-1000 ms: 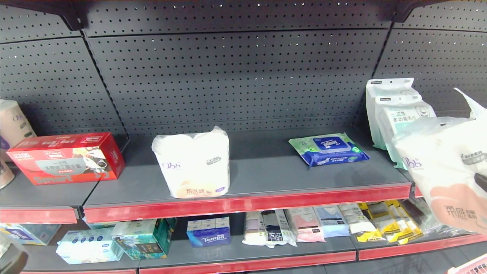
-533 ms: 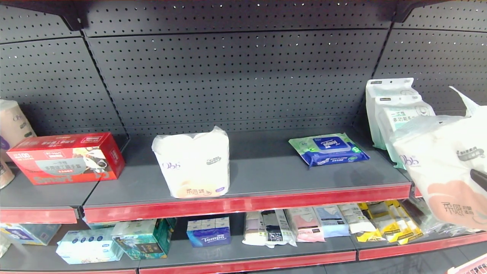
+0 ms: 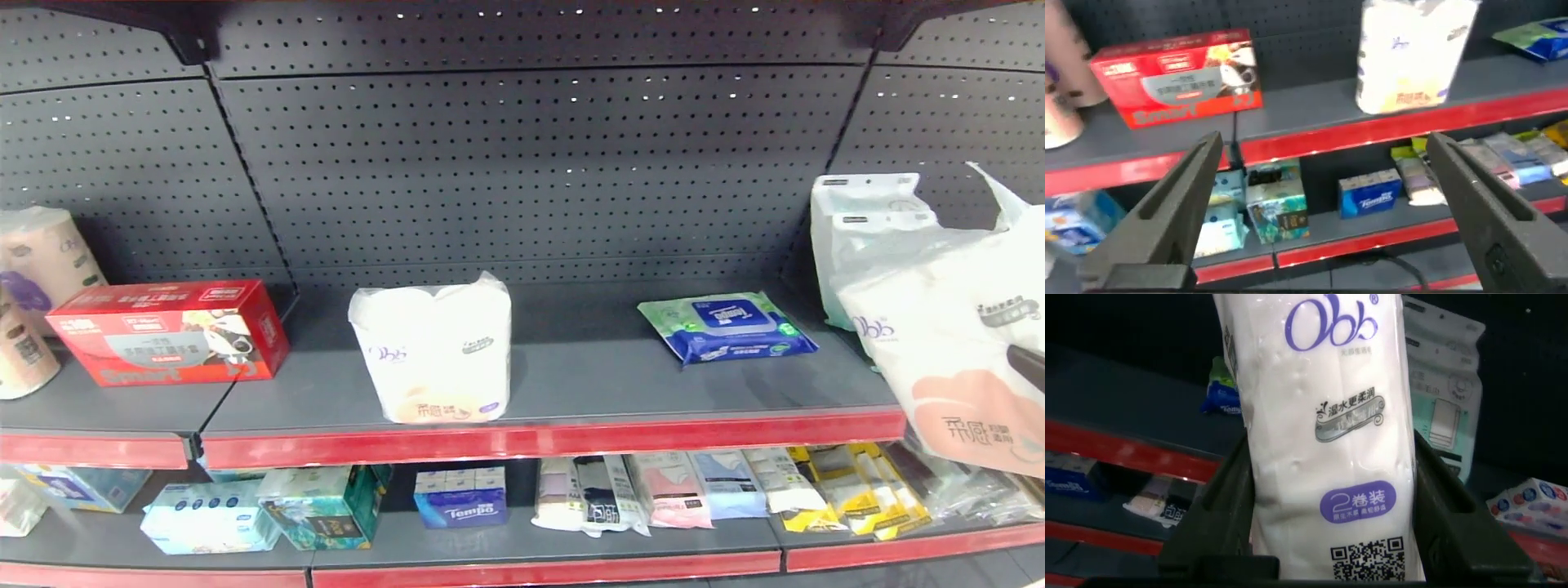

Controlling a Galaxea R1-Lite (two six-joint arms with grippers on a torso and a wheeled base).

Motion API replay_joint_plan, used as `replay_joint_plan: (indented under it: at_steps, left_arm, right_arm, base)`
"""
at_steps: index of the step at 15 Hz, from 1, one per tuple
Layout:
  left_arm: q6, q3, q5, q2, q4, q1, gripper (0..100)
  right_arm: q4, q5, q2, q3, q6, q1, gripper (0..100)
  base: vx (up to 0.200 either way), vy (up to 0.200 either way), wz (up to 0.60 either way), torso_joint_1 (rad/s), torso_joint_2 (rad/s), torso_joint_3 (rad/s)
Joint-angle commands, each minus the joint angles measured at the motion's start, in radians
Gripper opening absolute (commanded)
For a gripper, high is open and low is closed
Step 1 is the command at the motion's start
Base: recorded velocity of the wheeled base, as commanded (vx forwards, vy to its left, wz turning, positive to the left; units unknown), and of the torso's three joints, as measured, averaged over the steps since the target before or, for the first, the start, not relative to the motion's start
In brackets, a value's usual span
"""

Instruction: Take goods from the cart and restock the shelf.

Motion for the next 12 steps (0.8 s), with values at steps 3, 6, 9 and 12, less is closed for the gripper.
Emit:
replay_joint_plan:
  at_steps: [3,6,9,12]
  left_arm:
    - [0.005,0.0,-0.002,-0.002,-0.003,-0.001,100]
    - [0.005,0.002,0.004,-0.003,-0.001,-0.001,100]
    - [0.005,0.025,0.038,-0.003,-0.001,-0.001,100]
    - [0.005,0.066,0.055,-0.003,-0.009,-0.001,100]
  right_arm:
    - [0.003,0.001,0.005,0.004,0.0,0.001,0]
    - [0.0,0.005,0.059,-0.039,0.013,0.006,0]
    - [-0.008,0.037,0.148,-0.137,0.086,0.098,0]
    - [-0.022,0.038,0.211,-0.174,0.12,0.184,0]
  base:
    - [0.0,0.0,0.2,-0.001,0.0,0.001]
    - [0.0,0.0,0.0,0.0,0.0,0.0]
    - [0.0,0.0,0.0,0.0,0.0,0.0]
    - [0.0,0.0,0.0,0.0,0.0,0.0]
